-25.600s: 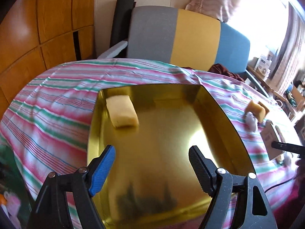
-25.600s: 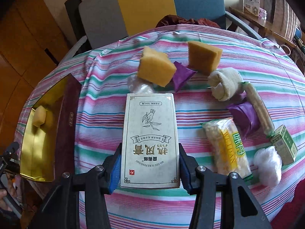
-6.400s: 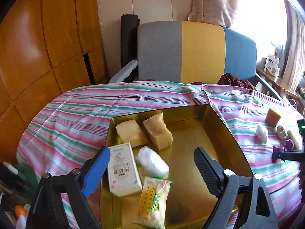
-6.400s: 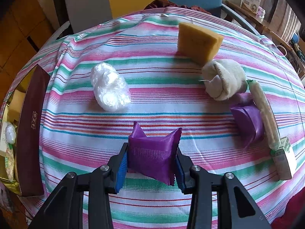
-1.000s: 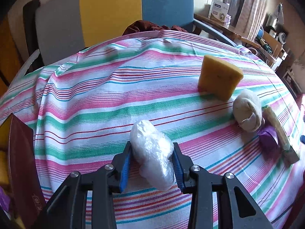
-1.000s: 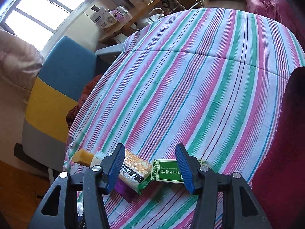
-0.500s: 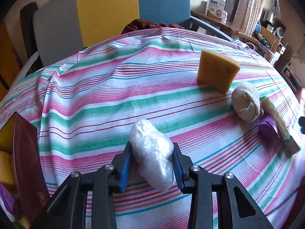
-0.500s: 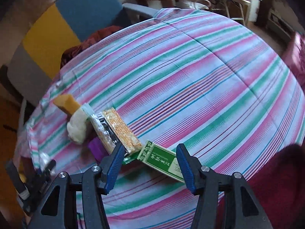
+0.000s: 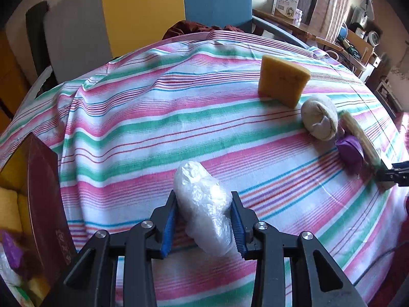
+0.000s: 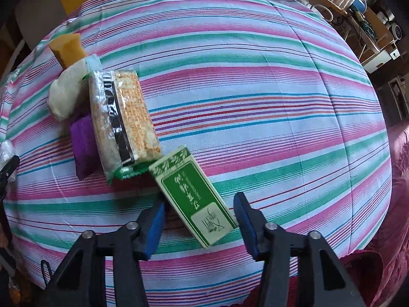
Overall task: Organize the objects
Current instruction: 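Lift the plastic bundle with the left tool while the right tool grasps the green box, then lower the plastic bundle into the gold tray and open the left tool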
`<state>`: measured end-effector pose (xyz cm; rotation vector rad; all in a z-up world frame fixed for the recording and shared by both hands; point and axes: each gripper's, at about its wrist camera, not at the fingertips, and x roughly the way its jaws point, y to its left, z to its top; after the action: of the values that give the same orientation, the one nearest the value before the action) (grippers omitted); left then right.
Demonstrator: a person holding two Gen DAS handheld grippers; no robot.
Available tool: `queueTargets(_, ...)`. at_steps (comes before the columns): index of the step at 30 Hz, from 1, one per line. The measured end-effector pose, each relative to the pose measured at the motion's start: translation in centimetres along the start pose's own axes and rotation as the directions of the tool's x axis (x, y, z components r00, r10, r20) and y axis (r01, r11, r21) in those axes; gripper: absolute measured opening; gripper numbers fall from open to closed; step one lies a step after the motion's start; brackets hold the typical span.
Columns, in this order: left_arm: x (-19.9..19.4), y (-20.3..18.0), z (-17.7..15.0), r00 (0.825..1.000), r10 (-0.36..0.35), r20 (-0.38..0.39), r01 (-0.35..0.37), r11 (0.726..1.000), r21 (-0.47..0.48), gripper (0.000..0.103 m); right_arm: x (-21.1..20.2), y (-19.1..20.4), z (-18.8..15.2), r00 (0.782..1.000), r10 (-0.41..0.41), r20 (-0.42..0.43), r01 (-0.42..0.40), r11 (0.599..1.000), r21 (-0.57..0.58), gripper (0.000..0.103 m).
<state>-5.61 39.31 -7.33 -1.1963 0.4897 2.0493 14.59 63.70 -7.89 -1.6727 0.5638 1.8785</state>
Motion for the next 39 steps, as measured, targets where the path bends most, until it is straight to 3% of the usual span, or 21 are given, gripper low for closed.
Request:
queueTargets(1,-0.2,0.0,-0.3,1.000,-0.006,-0.001,0.006,1.000,-0.003,0.038,-0.1,0.1,-0.2,1.000,-0.010,0.000,0.010,1.000,-0.007,0.036)
queueTargets(3,-0.8,0.0,-0.9,1.000,-0.023,-0.001,0.023,1.000,-0.009,0.038,-0.4,0.1,-0.8,1.000,-0.029,0.006,0.029,1.000,-0.005,0.031)
queueTargets(8,-2.5,-0.1,-2.6,0.998,-0.060,0.011,0.060,0.998,-0.007,0.038,-2.2,-0.1,-2.4,0.997,-0.051,0.066,0.048,0.998,0.046,0.031)
queueTargets(12,-4.7,0.0,-3.7,0.995,-0.090,0.042,0.091,0.996,-0.007,0.038,-5.6,1.6,-3.3,0.985,0.041,0.169,-0.046,0.998,0.030,0.031)
queueTargets(16,-7.2,0.1,-4.5,0.990,-0.108,0.089,0.108,0.994,0.004,0.038,-7.6,7.3,-2.9,0.962,0.172,0.212,-0.159,0.984,-0.081,0.031)
queueTargets(21,-10.1,1.8,-5.6,0.983,-0.109,0.145,0.111,0.994,-0.004,0.038,-6.6,15.4,-3.0,0.947,0.272,0.172,-0.238,0.952,-0.192,0.031)
queueTargets(25,-12.6,4.0,-6.9,0.979,-0.084,0.188,0.092,0.995,-0.035,0.038,-4.1,20.3,-2.8,0.948,0.279,0.153,-0.238,0.940,-0.244,0.031)
queueTargets(29,-15.5,7.8,-8.8,0.971,-0.053,0.232,0.080,0.991,-0.111,0.038,-1.7,21.7,-2.5,0.954,0.236,0.183,-0.185,0.949,-0.256,0.030)
queueTargets(33,-17.3,13.4,-11.0,0.971,-0.016,0.240,0.077,0.966,-0.249,0.038,-2.0,22.0,-3.0,0.955,0.191,0.225,-0.121,0.949,-0.292,0.030)
queueTargets(39,-17.4,21.8,-13.7,0.979,0.024,0.201,0.073,0.885,-0.459,0.038,-2.1,21.7,-3.0,0.952,0.201,0.230,-0.126,0.945,-0.302,0.030)
